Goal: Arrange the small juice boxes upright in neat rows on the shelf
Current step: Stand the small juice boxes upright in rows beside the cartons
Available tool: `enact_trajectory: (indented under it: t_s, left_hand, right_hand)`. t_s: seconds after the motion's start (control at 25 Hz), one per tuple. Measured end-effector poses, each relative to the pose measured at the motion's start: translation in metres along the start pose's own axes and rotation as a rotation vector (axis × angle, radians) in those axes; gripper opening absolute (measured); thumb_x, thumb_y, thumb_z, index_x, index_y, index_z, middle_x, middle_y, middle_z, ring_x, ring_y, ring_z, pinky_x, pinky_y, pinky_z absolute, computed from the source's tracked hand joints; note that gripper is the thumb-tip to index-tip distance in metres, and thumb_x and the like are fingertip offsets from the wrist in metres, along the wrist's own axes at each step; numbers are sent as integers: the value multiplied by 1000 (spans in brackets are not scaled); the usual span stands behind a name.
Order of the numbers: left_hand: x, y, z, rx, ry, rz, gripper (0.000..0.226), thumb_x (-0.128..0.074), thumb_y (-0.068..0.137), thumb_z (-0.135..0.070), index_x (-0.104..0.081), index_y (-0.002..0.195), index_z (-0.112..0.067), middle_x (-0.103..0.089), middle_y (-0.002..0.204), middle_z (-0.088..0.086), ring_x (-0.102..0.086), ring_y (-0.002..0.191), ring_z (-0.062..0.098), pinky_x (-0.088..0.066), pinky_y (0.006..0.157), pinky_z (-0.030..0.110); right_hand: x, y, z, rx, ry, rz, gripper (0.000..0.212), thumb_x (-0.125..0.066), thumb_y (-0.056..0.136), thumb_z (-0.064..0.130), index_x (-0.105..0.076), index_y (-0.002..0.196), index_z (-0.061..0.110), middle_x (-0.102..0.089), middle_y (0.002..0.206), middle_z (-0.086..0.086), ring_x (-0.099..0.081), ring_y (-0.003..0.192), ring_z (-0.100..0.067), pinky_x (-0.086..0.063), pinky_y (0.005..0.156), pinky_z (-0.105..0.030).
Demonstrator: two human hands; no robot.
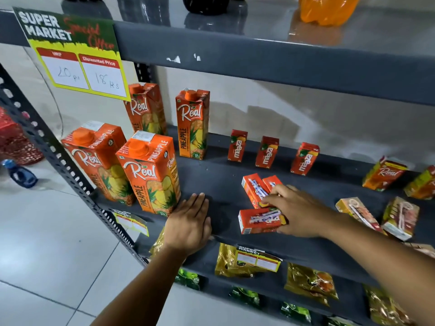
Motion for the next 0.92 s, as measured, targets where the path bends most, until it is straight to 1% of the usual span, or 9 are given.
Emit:
enact_trajectory:
  t_s: [0.12,0.2,0.28,0.36,0.6,0.72,0.8,0.84,0.92]
  left_hand:
    - [0,0,1,3,-4,-36,50,-41,86,-31,-63,121,-2,-62,129,15,-58,119,31,-46,99,45]
    - [-1,0,2,0,-6,-48,49,-41,86,-30,-63,120,-3,-62,128,15,-58,118,31,-47,99,45]
    - [-2,0,2,-5,-5,-55,49,-41,86,-30,-63,121,-3,-62,128,15,-59,118,31,-48,98,45]
    - [-2,0,2,-3,-6,-56,49,-41,86,-31,-63,121,-3,-61,129,15,-58,119,31,-48,99,46]
    - [1,-1,1,-3,-7,-61,49,-41,86,-30,-64,120,-3,-62,128,15,-59,117,31,-48,98,46]
    - [1,-1,1,1,-9,-48,49,-41,86,-31,-63,121,-3,-61,129,15,-58,119,31,-48,98,46]
    - [0,0,1,10,-6,-37,50,-41,86,-31,-63,121,-4,-61,130,15,-57,120,31,-48,98,47]
    - [0,0,1,13,-6,-31,50,-41,86,-31,-63,121,-4,-61,130,14,-57,120,31,-48,98,47]
    - [-1,0,2,14,-12,-18,50,-41,86,-32,-63,121,-3,-61,130,15,-57,120,31,-48,99,47]
  right_hand:
    - [-9,-10,-17,-69,147,-6,55,-74,69,54,-40,111,43,-44,125,13,-39,120,-12,-43,82,-29]
    - [-13,-13,-18,-82,170,-21,54,-72,71,55,-43,114,41,-46,126,13,-39,120,-12,-46,87,-32]
    - [-17,-13,-17,-84,137,-49,63,-70,72,55,-46,127,34,-47,129,9,-40,120,-14,-44,94,-35]
    - [-19,-12,-15,-93,102,-65,69,-69,73,56,-44,132,31,-48,130,7,-42,120,-16,-42,96,-35]
    - [-16,-12,-12,-119,82,-58,60,-71,64,59,-49,113,31,-50,122,9,-46,115,-12,-44,86,-29]
    - [-12,-14,-6,-116,119,-17,54,-73,62,52,-42,103,36,-50,120,12,-48,111,-10,-42,78,-25]
    - [4,-11,3,-72,151,-48,50,-74,65,44,-38,99,41,-50,115,16,-51,104,-9,-38,68,-21]
    - [17,-5,10,-28,140,-87,48,-74,67,38,-40,100,40,-50,113,16,-51,102,-9,-37,66,-21]
    - [45,10,30,91,80,-168,50,-75,71,26,-47,112,34,-51,117,12,-52,102,-12,-43,69,-25]
Point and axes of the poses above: each hand's wrist, its own y-axis towards the middle knuckle, its own x-axis out of the back of the hand, z = x × y, the point moved 9 cm from there along y, towards the middle knuckle
